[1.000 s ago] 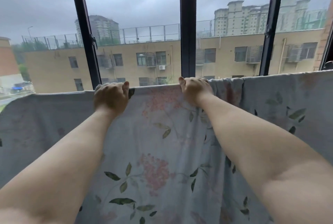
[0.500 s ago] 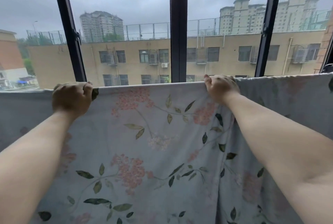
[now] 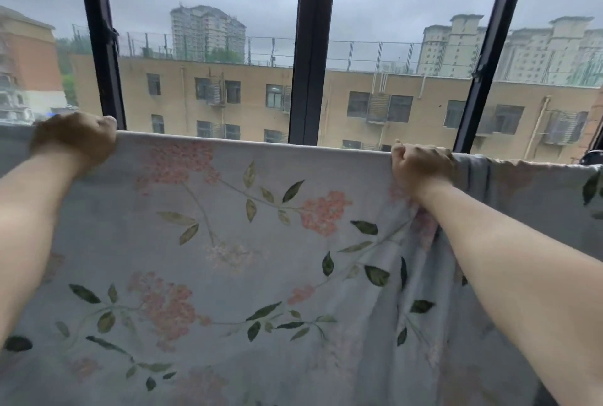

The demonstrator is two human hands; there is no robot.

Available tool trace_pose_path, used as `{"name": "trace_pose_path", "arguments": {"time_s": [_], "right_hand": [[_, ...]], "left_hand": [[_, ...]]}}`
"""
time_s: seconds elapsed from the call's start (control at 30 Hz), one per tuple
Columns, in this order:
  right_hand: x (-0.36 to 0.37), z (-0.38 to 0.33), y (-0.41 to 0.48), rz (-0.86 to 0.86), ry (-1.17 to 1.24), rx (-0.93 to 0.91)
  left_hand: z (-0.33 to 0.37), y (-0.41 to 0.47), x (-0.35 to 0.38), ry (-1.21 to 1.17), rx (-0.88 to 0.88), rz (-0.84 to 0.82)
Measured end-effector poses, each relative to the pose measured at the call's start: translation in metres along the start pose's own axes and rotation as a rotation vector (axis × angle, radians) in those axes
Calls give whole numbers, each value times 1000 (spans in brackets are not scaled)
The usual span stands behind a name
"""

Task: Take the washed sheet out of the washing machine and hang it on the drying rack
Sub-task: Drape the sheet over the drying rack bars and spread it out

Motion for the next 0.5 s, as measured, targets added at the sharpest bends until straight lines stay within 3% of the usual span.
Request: {"name": "trace_pose_path", "arguments": {"time_s": [0.07,0.17,0.27,0.4,0.5], "right_hand": [[5,-1,2,50,-24,-42],[8,1,2,108,-23,-85],[7,-12,0,114,-23,-137],[5,3,3,46,-23,-188],[1,33,3,68,30,-264]], "left_hand": [[46,-23,2,31,65,68],[160,-84,17,20,400,200],[284,-135,33,-31,634,181],[378,-164,44,-67,477,8],[380,-174,58,62,491,177]]}}
Point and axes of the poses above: each hand's wrist, its own y-axis towards the middle knuckle, its own x-axis out of the palm, z = x × y, the point moved 2 cm from there along y, towards the middle knuckle, and after that the axes turned 13 degrees about -z, right-handed, at the moved point
